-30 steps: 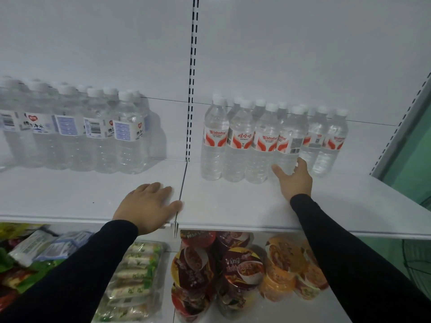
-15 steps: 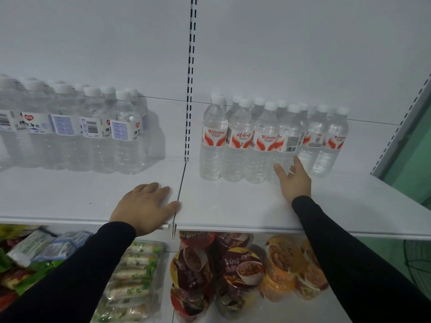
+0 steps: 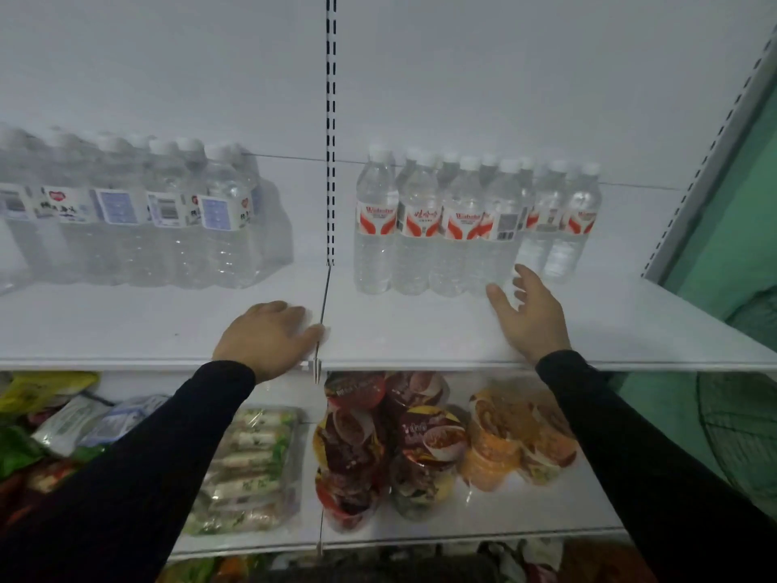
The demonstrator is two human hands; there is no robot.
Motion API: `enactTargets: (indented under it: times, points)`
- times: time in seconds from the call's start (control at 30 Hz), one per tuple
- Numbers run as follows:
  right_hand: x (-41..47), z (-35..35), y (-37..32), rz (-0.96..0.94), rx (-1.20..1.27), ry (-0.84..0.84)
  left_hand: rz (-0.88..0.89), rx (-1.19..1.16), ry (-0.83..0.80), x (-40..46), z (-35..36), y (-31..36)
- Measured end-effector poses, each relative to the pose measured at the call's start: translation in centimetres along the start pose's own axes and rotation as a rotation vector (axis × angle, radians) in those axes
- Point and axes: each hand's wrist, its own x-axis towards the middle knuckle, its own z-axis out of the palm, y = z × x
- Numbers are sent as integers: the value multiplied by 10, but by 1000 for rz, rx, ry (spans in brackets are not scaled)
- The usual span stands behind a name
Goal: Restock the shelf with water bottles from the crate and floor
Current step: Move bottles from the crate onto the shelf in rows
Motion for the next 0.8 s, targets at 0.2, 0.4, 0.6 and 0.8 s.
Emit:
enactTargets:
  times: [0.2,0.4,0.6,0.8]
  points:
    - [-93,-11,4,-175,-167,-10,122,-236,225,-44,4,12]
    - [-199,16,62,-207,-164,-221,268,-313,223,-130,50,13]
    - [-296,66,140,160,-320,-752,133,-295,-357,-194,176,-4]
    - [-376,131,238,400,-448,-1101,50,-184,-777,-244,301,-30]
